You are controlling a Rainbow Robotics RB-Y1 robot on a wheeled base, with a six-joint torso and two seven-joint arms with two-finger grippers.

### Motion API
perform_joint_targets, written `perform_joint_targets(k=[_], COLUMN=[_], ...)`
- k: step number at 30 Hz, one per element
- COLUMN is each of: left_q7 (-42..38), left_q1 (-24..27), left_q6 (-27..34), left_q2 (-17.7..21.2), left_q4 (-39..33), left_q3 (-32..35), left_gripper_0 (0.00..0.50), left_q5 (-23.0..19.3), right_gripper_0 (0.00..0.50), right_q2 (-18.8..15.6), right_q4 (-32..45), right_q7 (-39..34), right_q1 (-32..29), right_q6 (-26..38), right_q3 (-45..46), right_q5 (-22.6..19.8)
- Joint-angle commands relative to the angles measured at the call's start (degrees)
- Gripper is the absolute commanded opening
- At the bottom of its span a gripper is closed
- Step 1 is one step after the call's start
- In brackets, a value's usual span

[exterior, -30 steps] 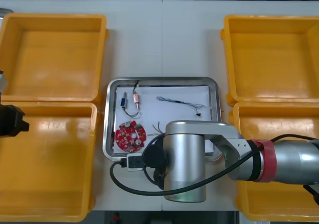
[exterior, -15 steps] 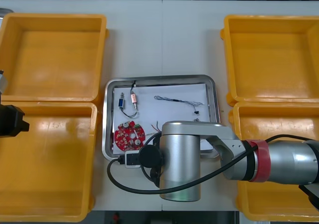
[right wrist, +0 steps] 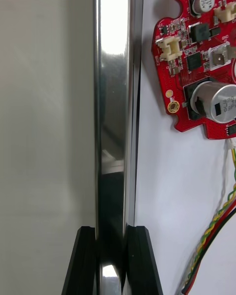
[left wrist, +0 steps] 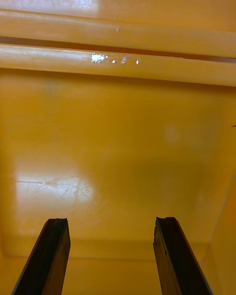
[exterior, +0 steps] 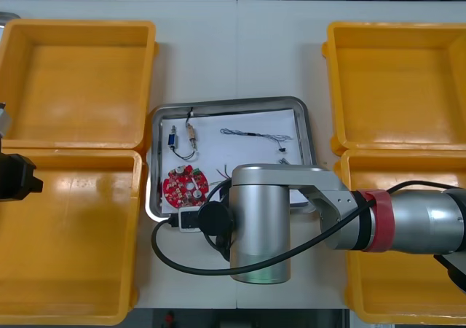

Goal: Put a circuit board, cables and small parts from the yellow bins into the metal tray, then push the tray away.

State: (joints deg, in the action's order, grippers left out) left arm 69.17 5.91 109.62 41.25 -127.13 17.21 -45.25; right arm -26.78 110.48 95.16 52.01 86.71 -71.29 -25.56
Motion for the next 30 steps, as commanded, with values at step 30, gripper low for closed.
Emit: perform_joint_targets(k=[30], left_q7=[5.8], left_q1=[-1.0], left_q6=[0.4], left_q2=[2.3], left_q4=[-1.8], left_q3=[1.6], left_gripper_0=[0.500], left_q5=[-0.4], right_gripper_0=[0.000], right_q2=[1.6], right_q4=[-14.2], right_q7=[1.3], right_q1=[16.9], right_q6=[-4.2], right_q3=[2.0], right_q5=[-9.4])
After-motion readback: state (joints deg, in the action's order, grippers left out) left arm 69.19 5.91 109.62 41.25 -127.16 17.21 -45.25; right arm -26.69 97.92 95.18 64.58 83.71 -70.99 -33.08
